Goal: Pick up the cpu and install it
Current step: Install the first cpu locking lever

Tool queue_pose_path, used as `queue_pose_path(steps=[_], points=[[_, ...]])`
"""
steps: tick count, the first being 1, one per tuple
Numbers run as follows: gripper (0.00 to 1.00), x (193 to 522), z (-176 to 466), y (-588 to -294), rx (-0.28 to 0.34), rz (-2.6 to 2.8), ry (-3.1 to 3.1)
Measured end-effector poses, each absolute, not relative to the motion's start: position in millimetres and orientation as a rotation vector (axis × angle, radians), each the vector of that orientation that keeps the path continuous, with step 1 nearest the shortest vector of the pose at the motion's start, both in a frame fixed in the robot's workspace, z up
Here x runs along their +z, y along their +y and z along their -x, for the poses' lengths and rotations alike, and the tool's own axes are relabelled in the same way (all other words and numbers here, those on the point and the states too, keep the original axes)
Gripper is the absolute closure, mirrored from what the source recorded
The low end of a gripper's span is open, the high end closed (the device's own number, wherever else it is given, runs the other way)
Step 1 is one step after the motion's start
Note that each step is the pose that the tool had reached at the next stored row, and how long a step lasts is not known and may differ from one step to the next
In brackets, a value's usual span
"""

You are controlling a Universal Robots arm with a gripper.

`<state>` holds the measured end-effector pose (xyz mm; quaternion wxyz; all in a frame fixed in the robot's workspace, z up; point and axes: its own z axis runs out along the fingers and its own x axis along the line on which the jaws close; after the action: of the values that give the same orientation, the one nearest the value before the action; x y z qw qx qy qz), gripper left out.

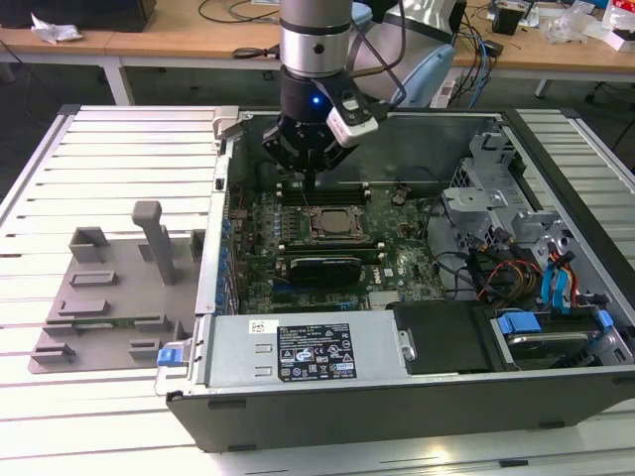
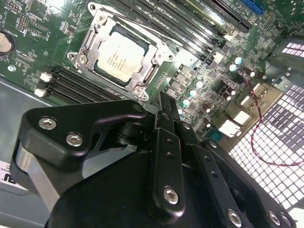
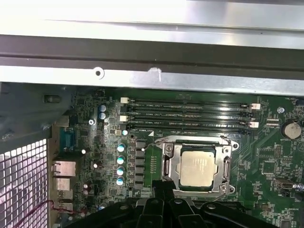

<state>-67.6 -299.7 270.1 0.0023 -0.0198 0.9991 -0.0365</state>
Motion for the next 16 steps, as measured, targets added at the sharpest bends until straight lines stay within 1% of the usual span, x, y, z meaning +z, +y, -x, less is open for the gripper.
queue_pose_path(steps=[11, 16], points=[[0.89, 268, 72, -294, -0.114, 0.062, 3.134], [0.89, 263, 85, -290, -0.114, 0.062, 3.134]])
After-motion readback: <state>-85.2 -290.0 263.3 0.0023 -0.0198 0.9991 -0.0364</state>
